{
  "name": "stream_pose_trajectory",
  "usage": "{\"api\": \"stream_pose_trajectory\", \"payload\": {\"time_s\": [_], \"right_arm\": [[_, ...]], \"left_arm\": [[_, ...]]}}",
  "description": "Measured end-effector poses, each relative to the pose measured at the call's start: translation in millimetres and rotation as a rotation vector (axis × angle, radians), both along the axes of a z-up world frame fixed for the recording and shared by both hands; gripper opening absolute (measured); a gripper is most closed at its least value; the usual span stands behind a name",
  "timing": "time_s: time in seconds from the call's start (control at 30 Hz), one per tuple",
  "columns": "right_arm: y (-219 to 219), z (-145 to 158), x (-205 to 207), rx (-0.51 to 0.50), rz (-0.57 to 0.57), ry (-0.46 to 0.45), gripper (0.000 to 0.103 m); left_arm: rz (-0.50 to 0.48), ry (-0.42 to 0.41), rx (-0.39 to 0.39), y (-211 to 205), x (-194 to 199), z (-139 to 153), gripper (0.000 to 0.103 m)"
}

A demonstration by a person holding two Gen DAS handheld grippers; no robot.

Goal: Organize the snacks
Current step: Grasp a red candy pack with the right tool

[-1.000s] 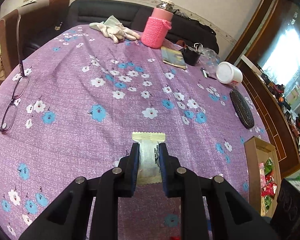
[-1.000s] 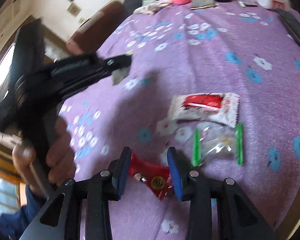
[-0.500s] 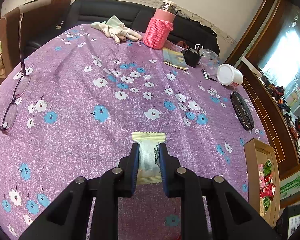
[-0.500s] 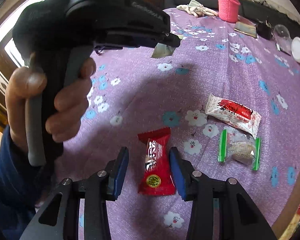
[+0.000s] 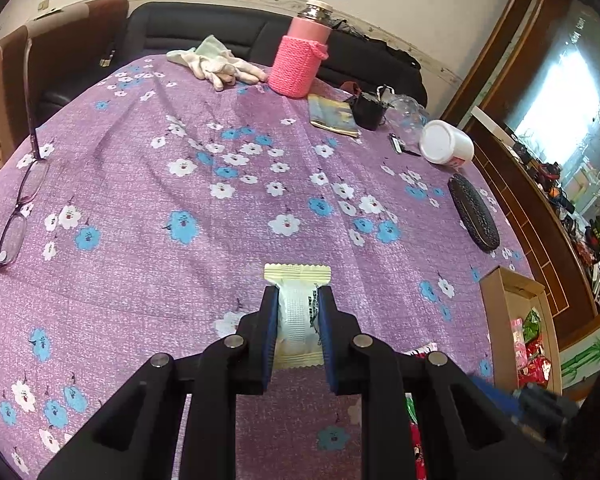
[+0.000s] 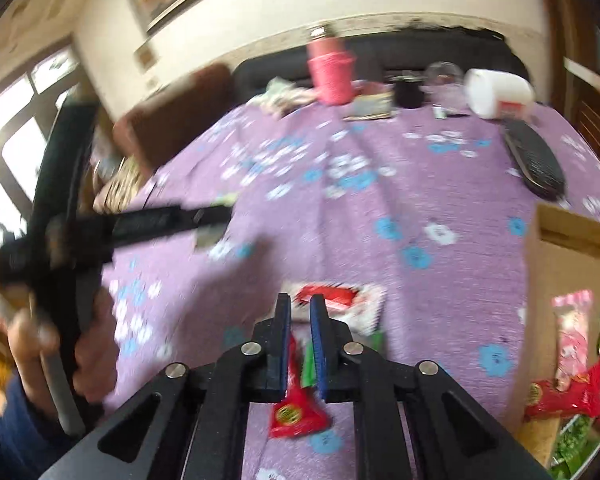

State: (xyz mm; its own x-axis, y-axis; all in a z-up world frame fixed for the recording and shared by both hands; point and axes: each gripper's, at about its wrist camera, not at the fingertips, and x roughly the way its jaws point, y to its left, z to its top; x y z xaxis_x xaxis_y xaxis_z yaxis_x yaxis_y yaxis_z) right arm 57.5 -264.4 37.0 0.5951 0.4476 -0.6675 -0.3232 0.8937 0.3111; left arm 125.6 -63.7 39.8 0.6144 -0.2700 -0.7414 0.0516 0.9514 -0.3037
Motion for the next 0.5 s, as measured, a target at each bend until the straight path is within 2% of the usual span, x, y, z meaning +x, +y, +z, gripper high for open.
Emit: {"api": "stream_pose_trajectory", "payload": {"time_s": [0.2,0.27,0.33,0.5], "right_arm": [[12.2,-0.4,-3.8,-0.021,0.112,0.040,0.013],[22.1,-6.4,-7.0,-0.059,0.178,0.062,0.029],[29.0,-16.0,-10.3,-0.130,0.201,0.092,0.029],[35.9,-28.1,-12.9,-0.211,0.211,0.131,0.029]], "left_arm": [[-0.004,0.001,0.006,-2.1,0.6,-1.2,0.019],[-0.001,0.001,0.003,-0.9,0.5,-0.9,0.019],[-0.001,0.000,0.000,-0.3,0.4,-0.4,0.019],[-0.004,0.001,0.003,-0.6,-0.1,-0.8,0.019]]}}
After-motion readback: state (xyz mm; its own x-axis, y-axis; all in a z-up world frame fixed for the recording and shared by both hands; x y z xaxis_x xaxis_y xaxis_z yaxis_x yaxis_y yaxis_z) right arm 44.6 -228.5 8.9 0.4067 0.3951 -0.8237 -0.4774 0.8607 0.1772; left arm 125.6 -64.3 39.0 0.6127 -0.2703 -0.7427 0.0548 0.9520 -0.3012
